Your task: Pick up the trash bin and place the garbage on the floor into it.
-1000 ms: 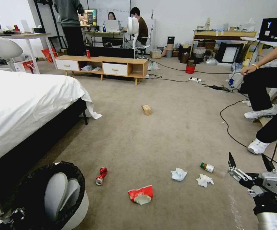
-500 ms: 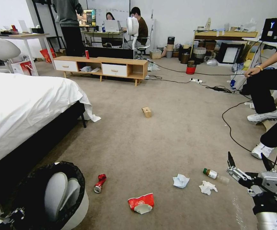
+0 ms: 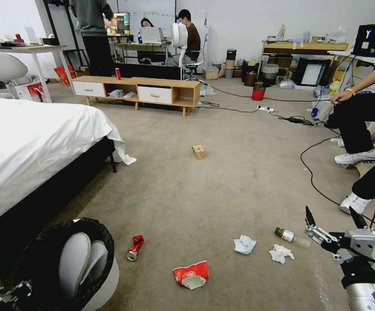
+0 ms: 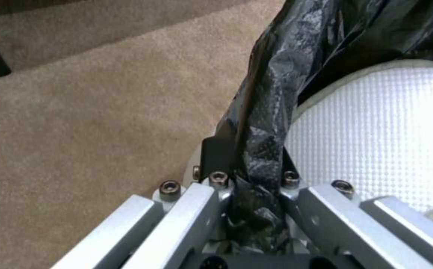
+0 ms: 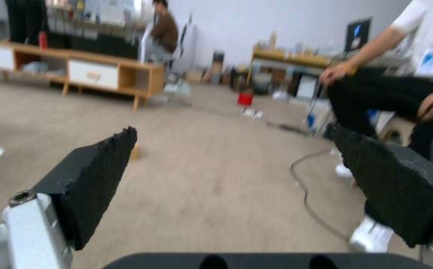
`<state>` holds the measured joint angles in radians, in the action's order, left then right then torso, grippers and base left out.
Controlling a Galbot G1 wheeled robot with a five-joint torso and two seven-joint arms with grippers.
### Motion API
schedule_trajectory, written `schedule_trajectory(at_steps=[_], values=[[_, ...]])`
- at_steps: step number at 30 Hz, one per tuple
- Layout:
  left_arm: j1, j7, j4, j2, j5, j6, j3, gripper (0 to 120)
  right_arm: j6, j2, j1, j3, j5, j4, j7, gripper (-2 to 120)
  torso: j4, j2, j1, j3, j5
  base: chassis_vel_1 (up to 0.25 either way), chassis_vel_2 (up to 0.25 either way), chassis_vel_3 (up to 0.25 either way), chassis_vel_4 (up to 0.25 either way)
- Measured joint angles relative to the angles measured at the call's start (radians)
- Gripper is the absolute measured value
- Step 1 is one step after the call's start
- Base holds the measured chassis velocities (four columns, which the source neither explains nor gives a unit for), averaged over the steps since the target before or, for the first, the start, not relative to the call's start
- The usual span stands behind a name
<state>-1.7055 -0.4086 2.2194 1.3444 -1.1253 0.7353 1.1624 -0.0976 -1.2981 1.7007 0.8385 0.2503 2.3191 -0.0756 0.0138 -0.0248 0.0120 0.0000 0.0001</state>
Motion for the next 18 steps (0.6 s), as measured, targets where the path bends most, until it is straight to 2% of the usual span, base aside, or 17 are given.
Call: schedule_trajectory(at_steps=[1,3,6,8,9,10,11,13,15,17,18], values=[[0.0,0.0,0.0,0.0,0.0,0.0,0.0,2,0.0,0.0,0.0,0.0,0.0,0.0,0.0,100,0.0,0.0,0.0,0.0,0.0,0.0,0.0,0.0,0.0],[-0.004,0.003,0.004,0.008,0.003,0.0,-0.008,2,-0.092,0.069,-0.007,-0.024,0.072,0.001,-0.019,100,0.0002,0.0,0.0,0.0,0.0002,0.0,0.0,0.0,0.0],[-0.006,0.003,0.005,0.009,0.005,0.0,-0.01,2,-0.112,0.095,-0.009,-0.033,0.095,-0.003,-0.025,100,0.0002,0.0,0.0,0.0,0.0,0.0,0.0,0.0,0.0],[-0.01,0.005,0.006,0.013,0.013,0.0,-0.018,2,-0.2,0.209,-0.022,-0.068,0.177,-0.017,-0.04,100,-0.0001,0.0,0.0,0.0,0.0,0.0,0.0,0.0,0.0],[-0.01,0.005,0.006,0.013,0.013,0.0,-0.018,2,-0.2,0.209,-0.022,-0.068,0.177,-0.017,-0.04,100,-0.0001,0.0,0.0,0.0,0.0,0.0,0.0,0.0,0.0],[-0.01,0.006,0.006,0.016,0.018,0.0,-0.023,2,-0.248,0.27,-0.035,-0.092,0.215,-0.032,-0.049,100,-0.0002,0.0,0.0,0.0,0.0,0.0,0.0,0.0,0.0],[-0.01,0.006,0.006,0.016,0.018,0.0,-0.023,2,-0.248,0.27,-0.035,-0.092,0.215,-0.032,-0.049,100,-0.0002,0.0,0.0,0.0,0.0,0.0,0.0,0.0,0.0],[-0.006,0.006,0.007,0.028,0.032,0.0,-0.032,2,-0.319,0.36,-0.056,-0.139,0.257,-0.063,-0.066,100,0.0,0.0,0.0,0.0,0.0001,0.0,0.0,0.0,0.0],[-0.005,0.006,0.008,0.031,0.034,0.0,-0.033,2,-0.33,0.373,-0.061,-0.147,0.262,-0.068,-0.067,100,-0.0001,0.0,0.0,0.0,0.0,0.0,0.0,0.0,0.0],[-0.003,0.006,0.009,0.04,0.046,0.0,-0.037,2,-0.402,0.429,-0.088,-0.191,0.288,-0.092,-0.07,100,0.0001,0.0,0.0,0.0,0.0002,0.0,0.0,0.0,0.0],[-0.003,0.006,0.009,0.04,0.046,0.0,-0.037,2,-0.402,0.429,-0.088,-0.191,0.288,-0.092,-0.07,100,0.0001,0.0,0.0,0.0,0.0002,0.0,0.0,0.0,0.0]])
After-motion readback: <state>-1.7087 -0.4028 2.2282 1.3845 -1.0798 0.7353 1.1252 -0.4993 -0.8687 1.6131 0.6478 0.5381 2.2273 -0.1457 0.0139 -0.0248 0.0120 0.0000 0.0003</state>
